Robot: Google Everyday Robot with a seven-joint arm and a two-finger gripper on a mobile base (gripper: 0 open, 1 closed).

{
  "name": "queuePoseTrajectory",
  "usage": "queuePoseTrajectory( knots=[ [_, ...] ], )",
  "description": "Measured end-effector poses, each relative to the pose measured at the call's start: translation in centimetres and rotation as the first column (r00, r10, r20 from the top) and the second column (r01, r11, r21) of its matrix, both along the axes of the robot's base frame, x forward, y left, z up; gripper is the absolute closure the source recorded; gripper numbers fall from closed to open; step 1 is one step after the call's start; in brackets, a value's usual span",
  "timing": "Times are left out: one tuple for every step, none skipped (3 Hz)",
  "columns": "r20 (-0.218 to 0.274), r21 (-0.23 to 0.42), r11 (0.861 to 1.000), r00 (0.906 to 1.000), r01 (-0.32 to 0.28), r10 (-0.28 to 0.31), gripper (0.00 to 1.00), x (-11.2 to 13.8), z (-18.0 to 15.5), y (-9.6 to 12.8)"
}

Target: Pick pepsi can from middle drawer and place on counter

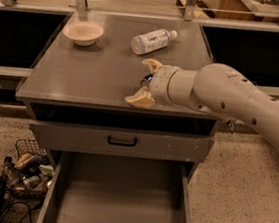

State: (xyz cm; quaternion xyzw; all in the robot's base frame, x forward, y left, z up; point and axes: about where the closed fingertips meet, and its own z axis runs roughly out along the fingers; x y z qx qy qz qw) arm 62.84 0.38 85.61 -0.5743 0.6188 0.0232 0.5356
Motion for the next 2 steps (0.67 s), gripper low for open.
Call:
queuePoseTrajectory(
  knots=[
    [0.0,0.0,1.0,1.0,0.0,0.0,0.0,0.0,0.0,0.01],
    [0.0,0.0,1.0,1.0,0.0,0.0,0.0,0.0,0.0,0.01]
  ],
)
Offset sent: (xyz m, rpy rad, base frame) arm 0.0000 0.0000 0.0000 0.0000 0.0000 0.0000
